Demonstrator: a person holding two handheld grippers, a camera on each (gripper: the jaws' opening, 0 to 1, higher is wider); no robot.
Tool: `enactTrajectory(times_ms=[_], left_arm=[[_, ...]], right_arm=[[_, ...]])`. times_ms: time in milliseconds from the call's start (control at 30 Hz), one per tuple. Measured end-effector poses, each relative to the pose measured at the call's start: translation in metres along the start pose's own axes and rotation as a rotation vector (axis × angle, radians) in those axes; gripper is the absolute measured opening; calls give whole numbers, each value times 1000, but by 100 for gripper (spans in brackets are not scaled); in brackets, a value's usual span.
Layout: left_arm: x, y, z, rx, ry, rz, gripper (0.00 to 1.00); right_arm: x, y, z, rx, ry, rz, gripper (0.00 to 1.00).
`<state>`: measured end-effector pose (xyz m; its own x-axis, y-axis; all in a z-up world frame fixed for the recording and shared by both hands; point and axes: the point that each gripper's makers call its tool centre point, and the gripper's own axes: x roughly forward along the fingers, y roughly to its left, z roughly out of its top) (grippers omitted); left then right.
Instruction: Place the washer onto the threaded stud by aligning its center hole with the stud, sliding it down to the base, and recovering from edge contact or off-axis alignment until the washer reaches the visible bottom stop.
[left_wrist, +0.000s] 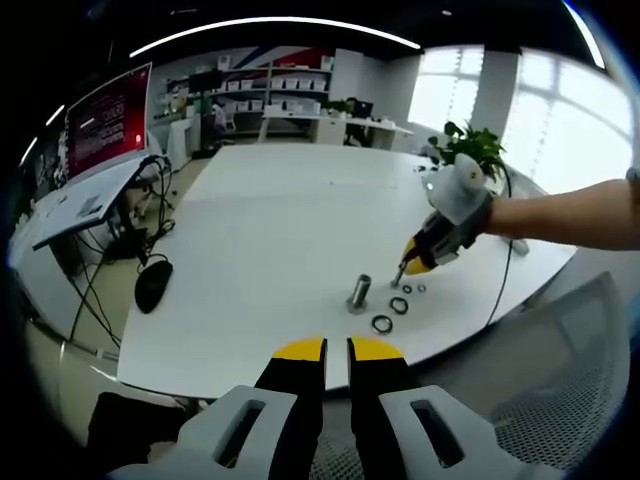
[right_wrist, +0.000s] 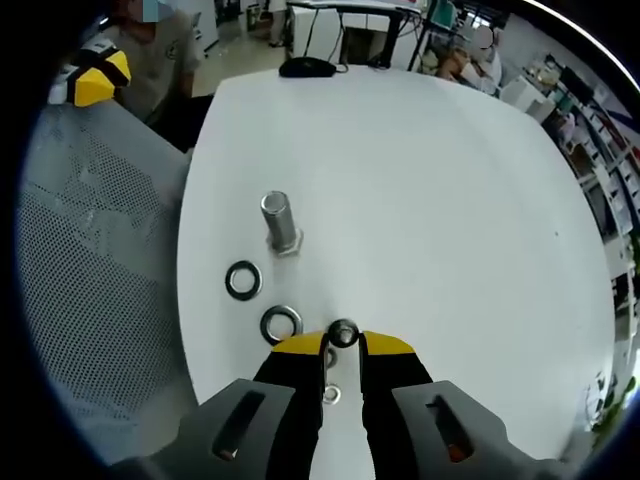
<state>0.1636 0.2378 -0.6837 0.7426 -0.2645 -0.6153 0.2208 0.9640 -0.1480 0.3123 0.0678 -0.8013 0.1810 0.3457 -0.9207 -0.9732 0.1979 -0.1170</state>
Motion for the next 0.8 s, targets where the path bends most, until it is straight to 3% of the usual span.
enactTrajectory(times_ms=[800], left_arm=[[0, 0, -2, -1, 8, 0, 5]], right_arm=[[29, 4, -12, 6, 74, 24, 14]])
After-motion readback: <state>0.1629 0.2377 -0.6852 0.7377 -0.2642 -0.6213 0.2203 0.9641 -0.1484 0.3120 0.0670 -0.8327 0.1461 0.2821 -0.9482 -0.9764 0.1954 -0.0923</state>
